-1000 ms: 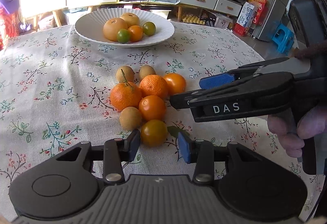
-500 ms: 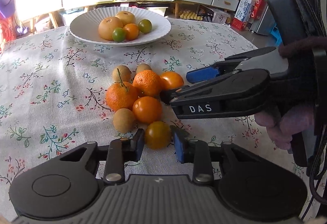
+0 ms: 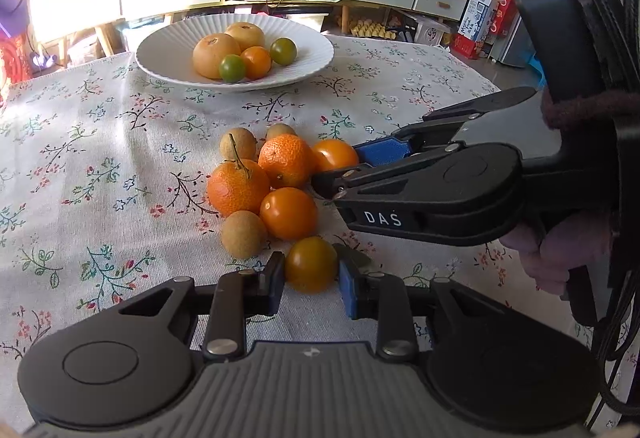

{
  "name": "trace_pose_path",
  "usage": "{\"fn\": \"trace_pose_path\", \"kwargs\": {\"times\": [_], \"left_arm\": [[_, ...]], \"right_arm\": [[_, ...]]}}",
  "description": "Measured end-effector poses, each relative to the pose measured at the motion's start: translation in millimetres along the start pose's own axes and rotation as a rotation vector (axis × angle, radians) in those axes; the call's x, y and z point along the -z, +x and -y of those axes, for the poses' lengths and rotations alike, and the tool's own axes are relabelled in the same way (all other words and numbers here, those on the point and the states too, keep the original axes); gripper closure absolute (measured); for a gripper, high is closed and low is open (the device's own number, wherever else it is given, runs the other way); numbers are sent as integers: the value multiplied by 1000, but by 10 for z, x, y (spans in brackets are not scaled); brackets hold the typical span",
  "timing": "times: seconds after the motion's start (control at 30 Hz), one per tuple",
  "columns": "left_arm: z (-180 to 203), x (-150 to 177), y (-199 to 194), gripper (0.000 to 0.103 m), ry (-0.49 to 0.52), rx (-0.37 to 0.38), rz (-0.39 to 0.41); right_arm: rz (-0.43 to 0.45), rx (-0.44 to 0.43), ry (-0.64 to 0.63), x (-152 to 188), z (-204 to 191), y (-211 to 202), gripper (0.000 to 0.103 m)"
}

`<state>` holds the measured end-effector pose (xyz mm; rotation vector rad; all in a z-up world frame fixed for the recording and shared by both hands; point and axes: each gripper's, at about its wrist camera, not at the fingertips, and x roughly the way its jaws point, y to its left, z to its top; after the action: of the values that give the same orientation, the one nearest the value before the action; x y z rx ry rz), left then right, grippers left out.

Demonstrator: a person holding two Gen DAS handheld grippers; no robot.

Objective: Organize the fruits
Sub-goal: 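Grasp an orange tangerine with left tool while right tool grasps another tangerine, then carry both tangerines into the white bowl and open both tools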

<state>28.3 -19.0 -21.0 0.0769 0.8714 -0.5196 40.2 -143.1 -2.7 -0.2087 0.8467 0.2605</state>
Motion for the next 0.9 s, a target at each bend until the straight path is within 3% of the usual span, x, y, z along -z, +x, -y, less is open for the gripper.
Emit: {"fn": "trace_pose_path", "kwargs": {"times": [0.5, 0.9], "left_arm": [[-6, -24, -71, 85, -16, 26, 9], [-13, -104, -231, 85, -41, 48, 54]], "right_arm": [[-11, -44, 65, -1, 79, -45, 76], [35, -92, 111, -64, 117, -241, 76]]}}
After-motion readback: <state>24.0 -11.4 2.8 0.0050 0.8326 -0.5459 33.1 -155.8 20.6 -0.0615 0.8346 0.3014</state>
